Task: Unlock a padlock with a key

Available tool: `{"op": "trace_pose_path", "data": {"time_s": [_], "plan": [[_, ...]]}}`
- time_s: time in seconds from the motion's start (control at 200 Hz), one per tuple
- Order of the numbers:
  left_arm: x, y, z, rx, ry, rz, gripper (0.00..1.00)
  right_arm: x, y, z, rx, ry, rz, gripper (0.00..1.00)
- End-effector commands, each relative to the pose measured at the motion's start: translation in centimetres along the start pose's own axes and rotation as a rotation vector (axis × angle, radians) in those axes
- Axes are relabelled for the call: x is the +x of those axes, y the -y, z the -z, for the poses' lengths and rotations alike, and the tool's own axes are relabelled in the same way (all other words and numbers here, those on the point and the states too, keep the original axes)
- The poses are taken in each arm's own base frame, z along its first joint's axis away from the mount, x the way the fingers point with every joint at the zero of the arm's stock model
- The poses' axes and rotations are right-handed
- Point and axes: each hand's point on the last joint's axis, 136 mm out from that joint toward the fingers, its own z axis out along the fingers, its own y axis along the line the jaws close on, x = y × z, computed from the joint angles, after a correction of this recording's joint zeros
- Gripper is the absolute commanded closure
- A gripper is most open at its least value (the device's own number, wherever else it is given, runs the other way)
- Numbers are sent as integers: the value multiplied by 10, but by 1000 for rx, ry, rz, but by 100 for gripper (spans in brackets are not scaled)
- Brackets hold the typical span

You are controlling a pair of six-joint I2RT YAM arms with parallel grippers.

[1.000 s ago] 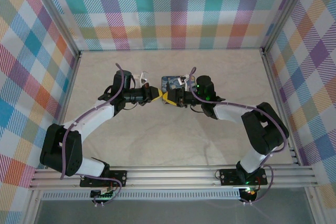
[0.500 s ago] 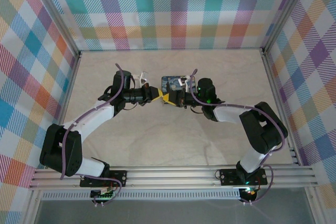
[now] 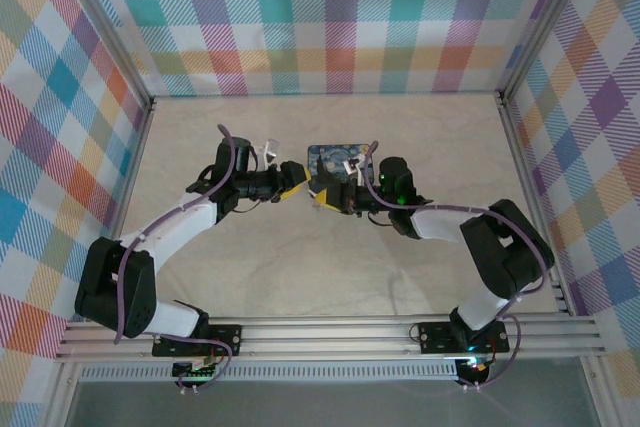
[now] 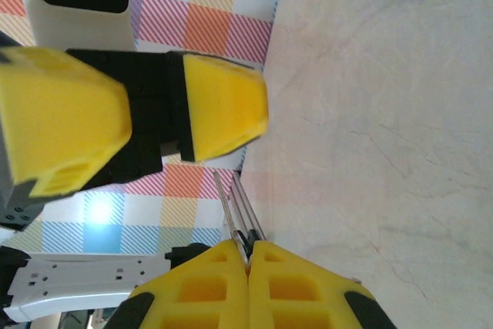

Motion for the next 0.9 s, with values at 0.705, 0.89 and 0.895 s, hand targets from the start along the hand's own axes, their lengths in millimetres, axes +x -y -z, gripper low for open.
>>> {"op": "trace_pose_path", "data": {"time_s": [0.705,0.89,0.895], "plan": [[51,-48,-153,-321,319,144,25,-2,69,142,365,110,-62,100],[42,-58,-177,-309,405,143,28,-3,69,148,344,113,-76,100],[41,-58,-177,-307,409,143,28,-3,69,148,344,112,-77,100]]}}
